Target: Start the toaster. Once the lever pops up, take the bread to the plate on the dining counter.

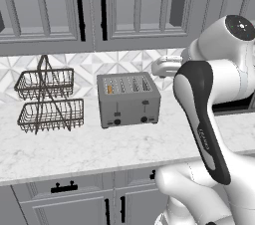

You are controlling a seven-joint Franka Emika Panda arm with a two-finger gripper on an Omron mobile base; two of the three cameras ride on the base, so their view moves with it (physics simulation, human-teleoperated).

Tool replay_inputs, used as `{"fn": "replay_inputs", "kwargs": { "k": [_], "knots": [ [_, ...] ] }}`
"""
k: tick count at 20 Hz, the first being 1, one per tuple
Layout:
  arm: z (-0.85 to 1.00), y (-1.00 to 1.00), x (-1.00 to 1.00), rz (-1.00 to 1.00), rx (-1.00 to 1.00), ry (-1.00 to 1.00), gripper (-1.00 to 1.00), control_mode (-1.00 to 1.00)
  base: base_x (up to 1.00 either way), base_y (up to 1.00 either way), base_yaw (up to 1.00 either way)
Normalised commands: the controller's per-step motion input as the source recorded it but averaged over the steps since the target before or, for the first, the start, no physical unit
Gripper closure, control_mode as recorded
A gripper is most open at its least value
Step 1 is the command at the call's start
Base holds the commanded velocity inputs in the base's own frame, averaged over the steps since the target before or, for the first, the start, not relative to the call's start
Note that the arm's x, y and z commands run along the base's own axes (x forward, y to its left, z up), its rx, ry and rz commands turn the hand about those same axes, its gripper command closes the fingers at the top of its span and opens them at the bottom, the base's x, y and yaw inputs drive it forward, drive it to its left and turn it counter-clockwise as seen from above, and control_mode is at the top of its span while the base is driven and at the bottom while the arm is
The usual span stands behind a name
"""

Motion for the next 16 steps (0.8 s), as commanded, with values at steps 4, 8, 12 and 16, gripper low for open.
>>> {"fn": "replay_inputs", "kwargs": {
  "k": [4,8,12,16],
  "knots": [
    [0.0,0.0,0.0,0.0,0.0,0.0,-1.0,-1.0,0.0,0.0,0.0],
    [0.0,0.0,0.0,0.0,0.0,0.0,-1.0,-1.0,0.0,0.0,0.0],
    [0.0,0.0,0.0,0.0,0.0,0.0,-1.0,-1.0,0.0,0.0,0.0],
    [0.0,0.0,0.0,0.0,0.0,0.0,-1.0,-1.0,0.0,0.0,0.0]
  ]
}}
